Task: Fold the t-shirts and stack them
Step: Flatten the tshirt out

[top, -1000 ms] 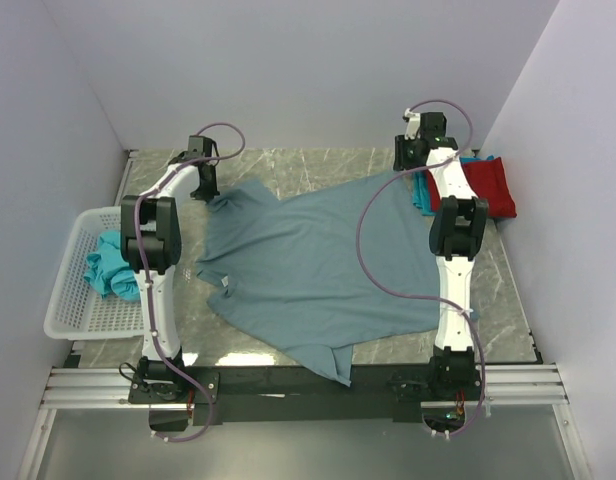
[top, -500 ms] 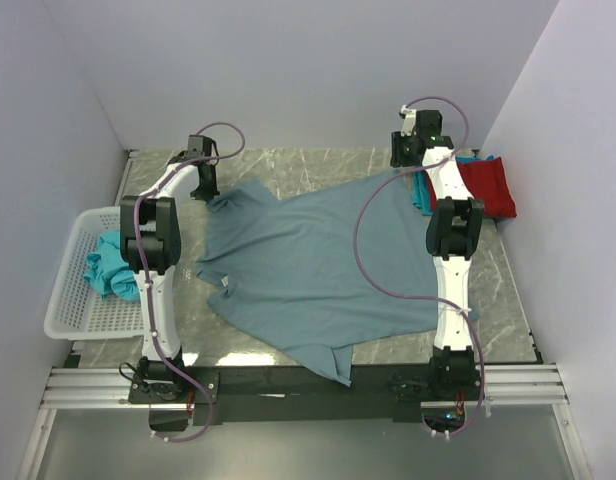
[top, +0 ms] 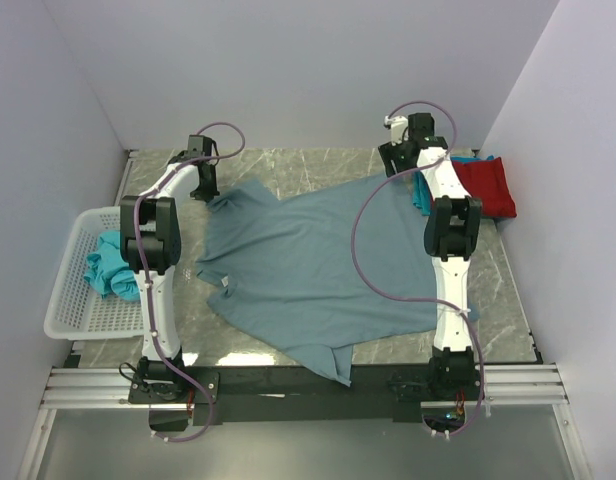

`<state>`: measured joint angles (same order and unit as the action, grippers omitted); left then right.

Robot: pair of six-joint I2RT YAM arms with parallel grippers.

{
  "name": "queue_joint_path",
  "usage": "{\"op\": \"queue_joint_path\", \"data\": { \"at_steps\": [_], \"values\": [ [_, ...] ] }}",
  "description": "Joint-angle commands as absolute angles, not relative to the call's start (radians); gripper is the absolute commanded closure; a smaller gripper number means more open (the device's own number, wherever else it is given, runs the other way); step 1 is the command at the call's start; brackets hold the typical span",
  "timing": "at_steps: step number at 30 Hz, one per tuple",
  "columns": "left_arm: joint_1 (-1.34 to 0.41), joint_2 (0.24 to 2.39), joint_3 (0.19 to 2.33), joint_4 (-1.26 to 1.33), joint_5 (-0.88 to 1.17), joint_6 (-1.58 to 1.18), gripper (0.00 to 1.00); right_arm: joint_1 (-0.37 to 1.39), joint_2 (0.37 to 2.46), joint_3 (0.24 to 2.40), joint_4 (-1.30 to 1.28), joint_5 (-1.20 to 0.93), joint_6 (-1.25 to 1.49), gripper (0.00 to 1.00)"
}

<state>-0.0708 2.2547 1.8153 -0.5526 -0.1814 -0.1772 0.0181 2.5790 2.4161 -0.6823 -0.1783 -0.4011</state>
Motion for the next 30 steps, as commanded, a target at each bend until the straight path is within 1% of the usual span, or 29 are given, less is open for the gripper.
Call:
{"op": "queue_joint_path", "data": {
  "at_steps": [1,7,11,17,26,30],
  "values": [
    [-0.077,2.198,1.853,-0.560,-0.186,-0.166,1.00,0.026,2.526,2.453,-0.700,-0.135,-0.528,0.26],
    [-0.078,2.192,1.839,-0.555,-0.204,-0.155,1.00,0.028,2.563,2.456,-0.623,-0.120,-0.664,0.32],
    [-0.078,2.201,1.851,-0.564,-0.209,-0.153,1.00,0.021,2.591,2.493,-0.623,-0.150,-0.724,0.34],
    [-0.081,2.203,1.845,-0.561,-0.221,-0.150,1.00,0.021,2.623,2.467,-0.597,-0.160,-0.788,0.37],
    [-0.083,2.204,1.845,-0.568,-0.229,-0.144,1.00,0.028,2.677,2.476,-0.612,-0.146,-0.877,0.39],
    [-0.084,2.191,1.835,-0.565,-0.232,-0.143,1.00,0.028,2.666,2.458,-0.620,-0.155,-0.896,0.40]
  ]
}}
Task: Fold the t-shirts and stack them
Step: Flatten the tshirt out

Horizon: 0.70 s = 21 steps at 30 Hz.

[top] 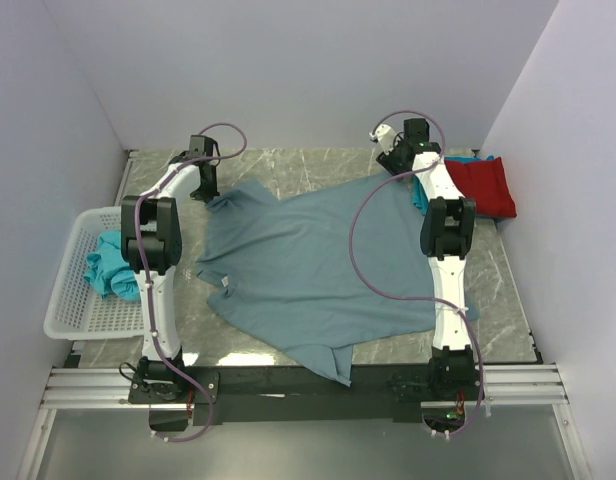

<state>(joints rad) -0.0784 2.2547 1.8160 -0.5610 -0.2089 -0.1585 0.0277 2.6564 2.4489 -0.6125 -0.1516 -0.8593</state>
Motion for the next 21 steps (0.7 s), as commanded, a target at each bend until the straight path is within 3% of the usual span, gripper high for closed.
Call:
{"op": "queue_joint_path", "data": {
  "at_steps": [1,12,21],
  "values": [
    [-0.084,2.186,1.829,-0.560,-0.233,-0.143,1.00,0.028,2.663,2.456,-0.626,-0.158,-0.900,0.40],
    [-0.087,2.146,1.802,-0.564,-0.222,-0.149,1.00,0.035,2.657,2.471,-0.794,-0.179,-0.969,0.44],
    [-0.086,2.066,1.698,-0.554,-0.233,-0.163,1.00,0.060,2.577,2.318,-0.859,-0.164,-0.939,0.46]
  ]
}}
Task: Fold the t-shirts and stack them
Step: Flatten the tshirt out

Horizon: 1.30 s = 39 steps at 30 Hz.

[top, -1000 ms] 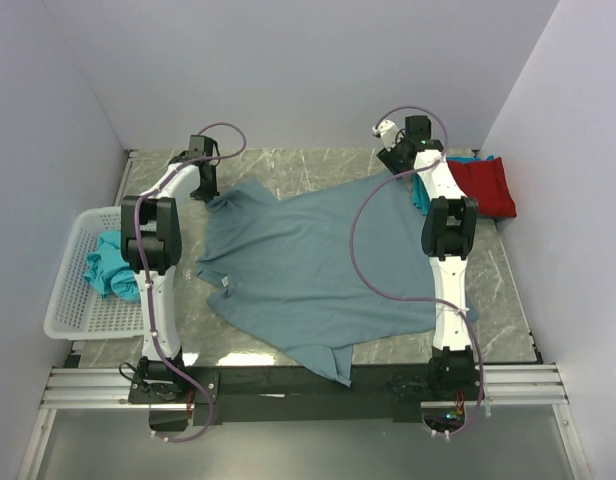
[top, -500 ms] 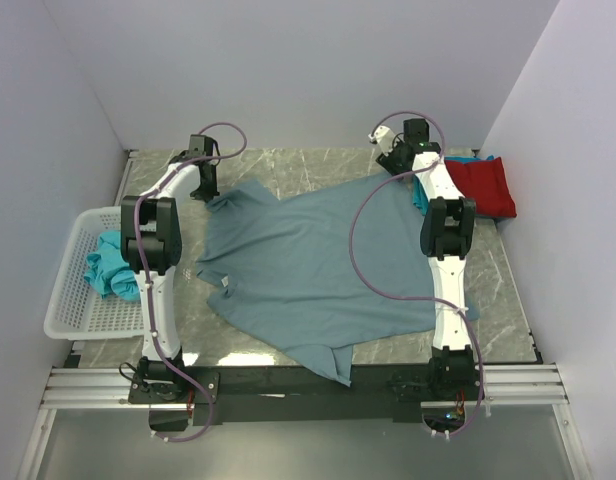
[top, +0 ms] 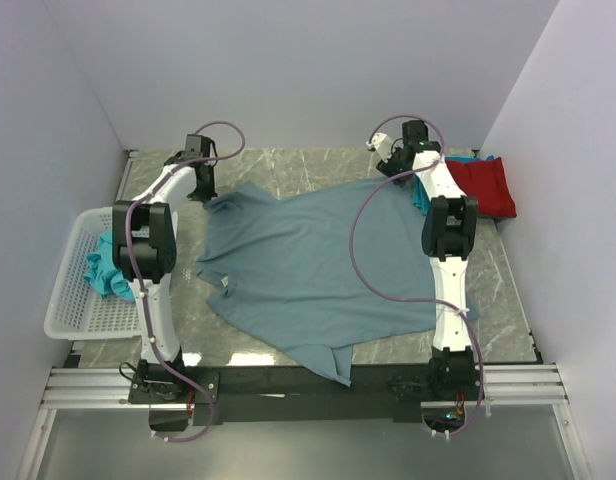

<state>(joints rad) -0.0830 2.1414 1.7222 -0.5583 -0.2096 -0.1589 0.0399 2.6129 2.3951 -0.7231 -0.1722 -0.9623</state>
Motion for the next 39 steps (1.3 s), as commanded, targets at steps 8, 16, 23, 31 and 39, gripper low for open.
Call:
{"op": "queue_joint_path", "data": {
  "at_steps": [8,16,23,31,39],
  "values": [
    [-0.084,2.022,1.635,-0.557,-0.236,-0.172,1.00,0.064,2.559,2.272,-0.838,-0.141,-0.856,0.43],
    [-0.084,2.010,1.623,-0.555,-0.238,-0.166,1.00,0.054,2.611,2.375,-0.953,-0.160,-0.870,0.57],
    [-0.084,2.017,1.635,-0.565,-0.224,-0.170,1.00,0.054,2.589,2.330,-0.948,-0.150,-0.887,0.88],
    [-0.081,2.023,1.692,-0.587,-0.239,-0.166,1.00,0.057,2.496,2.311,-0.756,-0.094,-0.827,1.00],
    [-0.051,1.970,1.810,-0.592,-0.247,-0.169,1.00,0.094,2.251,2.263,-0.634,-0.123,-0.739,1.00]
  ]
}}
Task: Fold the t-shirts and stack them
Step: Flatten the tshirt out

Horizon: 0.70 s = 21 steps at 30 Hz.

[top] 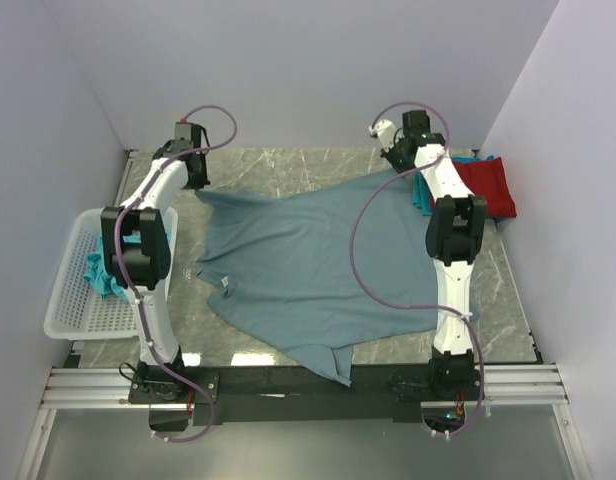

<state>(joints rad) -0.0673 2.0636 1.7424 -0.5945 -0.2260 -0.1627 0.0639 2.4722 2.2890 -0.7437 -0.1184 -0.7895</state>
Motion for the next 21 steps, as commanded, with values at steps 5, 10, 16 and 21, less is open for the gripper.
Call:
{"op": "queue_joint_path", "data": {
  "at_steps": [5,10,16,21],
  "values": [
    [-0.043,1.930,1.874,-0.592,-0.233,-0.176,1.00,0.156,2.125,2.264,-0.649,-0.100,-0.732,1.00],
    [-0.043,1.846,1.979,-0.580,-0.232,-0.172,1.00,0.207,1.974,2.328,-0.692,-0.043,-0.759,1.00],
    [-0.049,1.588,1.945,-0.389,-0.203,-0.153,1.00,0.238,1.732,2.349,-0.707,-0.002,-0.798,1.00],
    [-0.058,1.363,1.911,-0.281,-0.140,-0.184,1.00,0.247,1.502,2.341,-0.704,0.025,-0.782,1.00]
  ]
}}
